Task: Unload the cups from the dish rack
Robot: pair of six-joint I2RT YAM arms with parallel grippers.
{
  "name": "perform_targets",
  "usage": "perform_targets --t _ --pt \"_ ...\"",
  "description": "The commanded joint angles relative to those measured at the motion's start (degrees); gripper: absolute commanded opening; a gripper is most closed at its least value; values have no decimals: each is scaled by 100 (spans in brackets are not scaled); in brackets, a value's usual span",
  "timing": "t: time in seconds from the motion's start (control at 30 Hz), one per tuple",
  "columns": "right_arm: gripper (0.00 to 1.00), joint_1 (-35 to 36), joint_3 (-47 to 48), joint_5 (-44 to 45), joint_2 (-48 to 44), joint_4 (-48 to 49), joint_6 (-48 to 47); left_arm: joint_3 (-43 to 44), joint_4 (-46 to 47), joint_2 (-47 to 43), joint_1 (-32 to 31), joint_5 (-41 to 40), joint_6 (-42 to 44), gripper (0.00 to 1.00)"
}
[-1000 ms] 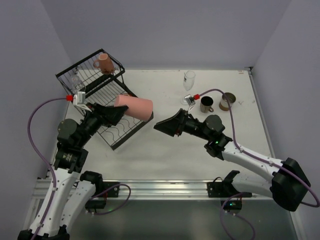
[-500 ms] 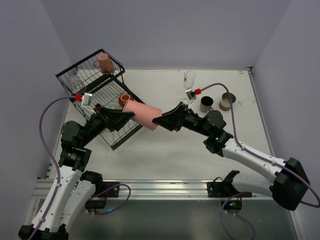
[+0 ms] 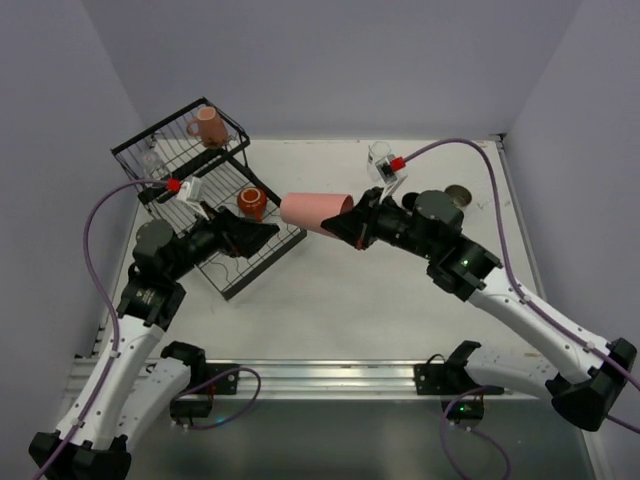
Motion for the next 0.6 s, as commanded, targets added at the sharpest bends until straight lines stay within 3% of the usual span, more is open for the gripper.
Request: perform_targets --t 0.0,0.03,0.2,0.4,0.57 --pt "0 -174 955 855 -59 -2834 -1382 971 -1536 72 -14 -876 1695 100" --pt "0 -245 1069 890 2 -3516 -1609 1077 -1948 89 -14 -1078 1871 100" --pt "0 -737 1719 1180 739 -4673 -2006 1281 -2505 -33 -14 -1931 2671 100" --pt "0 -738 2835 1637 2345 -5561 -2499 938 -2471 -200 -22 -2249 2945 100" --pt "0 -720 4134 2525 3499 -6370 -2657 490 -2207 -358 -22 -2336 2893 100"
